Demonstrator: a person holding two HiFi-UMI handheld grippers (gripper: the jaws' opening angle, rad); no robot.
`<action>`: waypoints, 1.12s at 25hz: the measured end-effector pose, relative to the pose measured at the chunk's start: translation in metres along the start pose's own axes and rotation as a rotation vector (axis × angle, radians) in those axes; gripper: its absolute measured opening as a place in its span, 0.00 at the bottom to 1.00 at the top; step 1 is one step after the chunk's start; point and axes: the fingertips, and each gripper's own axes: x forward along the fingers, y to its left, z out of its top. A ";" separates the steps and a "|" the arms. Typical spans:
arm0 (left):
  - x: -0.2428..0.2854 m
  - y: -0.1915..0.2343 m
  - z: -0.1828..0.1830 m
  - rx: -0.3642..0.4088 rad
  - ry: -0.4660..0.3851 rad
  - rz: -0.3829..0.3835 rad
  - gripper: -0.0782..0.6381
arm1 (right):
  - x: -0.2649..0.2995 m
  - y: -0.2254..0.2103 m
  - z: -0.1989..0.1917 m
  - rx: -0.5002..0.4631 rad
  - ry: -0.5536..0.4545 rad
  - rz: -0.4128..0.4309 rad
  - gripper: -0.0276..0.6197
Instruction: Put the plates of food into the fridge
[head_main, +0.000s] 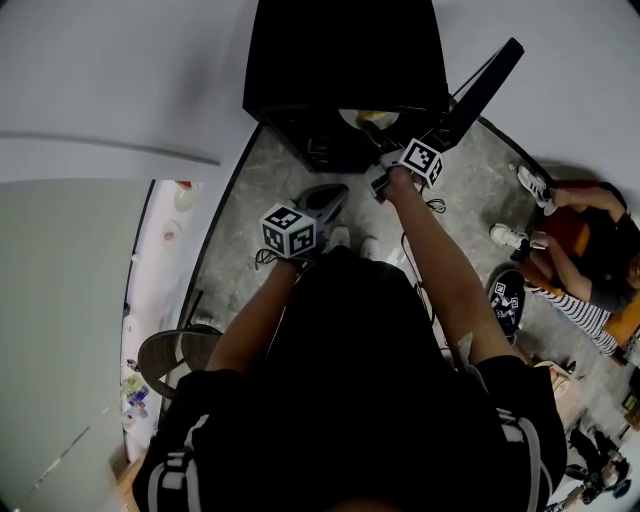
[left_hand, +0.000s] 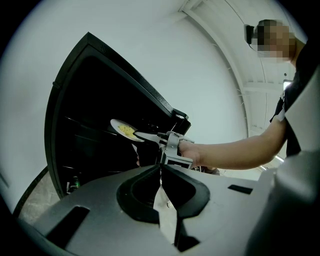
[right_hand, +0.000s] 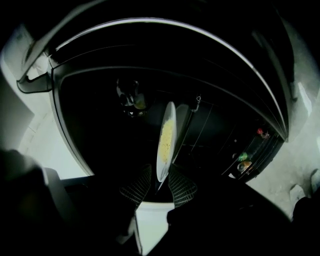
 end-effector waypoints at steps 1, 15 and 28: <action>-0.001 0.000 -0.001 -0.001 0.000 0.001 0.14 | 0.001 0.000 0.001 0.003 -0.004 0.002 0.20; -0.002 -0.003 -0.005 0.002 0.005 -0.001 0.14 | -0.034 0.005 -0.020 -0.143 0.073 -0.013 0.20; -0.008 -0.007 -0.019 -0.003 0.010 0.010 0.14 | -0.094 0.031 -0.050 -0.330 0.174 0.025 0.09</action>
